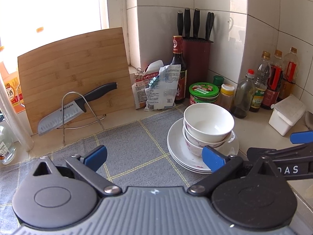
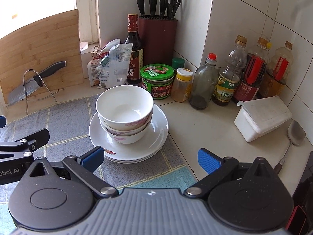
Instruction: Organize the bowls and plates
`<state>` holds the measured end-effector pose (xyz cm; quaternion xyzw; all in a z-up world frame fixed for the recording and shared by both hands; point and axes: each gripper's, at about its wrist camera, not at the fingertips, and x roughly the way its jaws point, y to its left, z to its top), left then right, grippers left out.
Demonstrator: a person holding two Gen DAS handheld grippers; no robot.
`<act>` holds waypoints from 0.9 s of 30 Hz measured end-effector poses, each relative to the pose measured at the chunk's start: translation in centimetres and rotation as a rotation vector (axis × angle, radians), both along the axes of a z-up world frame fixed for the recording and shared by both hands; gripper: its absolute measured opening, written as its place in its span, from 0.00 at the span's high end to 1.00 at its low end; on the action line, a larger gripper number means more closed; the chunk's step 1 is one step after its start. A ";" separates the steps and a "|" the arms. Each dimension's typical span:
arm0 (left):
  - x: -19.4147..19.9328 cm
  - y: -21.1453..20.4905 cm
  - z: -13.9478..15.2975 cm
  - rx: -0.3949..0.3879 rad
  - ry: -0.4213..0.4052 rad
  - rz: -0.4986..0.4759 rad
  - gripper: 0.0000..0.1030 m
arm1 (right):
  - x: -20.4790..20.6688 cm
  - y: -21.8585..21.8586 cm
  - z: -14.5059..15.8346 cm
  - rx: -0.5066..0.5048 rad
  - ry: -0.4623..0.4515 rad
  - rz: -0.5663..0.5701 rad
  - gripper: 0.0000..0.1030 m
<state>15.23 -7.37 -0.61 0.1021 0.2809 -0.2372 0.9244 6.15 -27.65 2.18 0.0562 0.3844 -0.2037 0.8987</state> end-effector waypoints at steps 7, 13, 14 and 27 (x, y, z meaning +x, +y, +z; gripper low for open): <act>-0.2 0.0 0.1 0.002 -0.004 0.005 0.01 | 0.0 0.1 0.1 0.002 -0.002 -0.003 0.00; -0.1 0.0 0.2 0.001 0.000 0.006 0.01 | -0.1 0.1 0.1 0.002 -0.003 -0.004 0.00; -0.1 0.0 0.2 0.001 -0.001 0.006 0.01 | -0.1 0.1 0.1 0.002 -0.004 -0.005 0.00; 0.2 0.0 0.2 -0.008 0.002 -0.002 0.01 | 0.0 -0.1 0.3 -0.001 -0.007 -0.011 0.00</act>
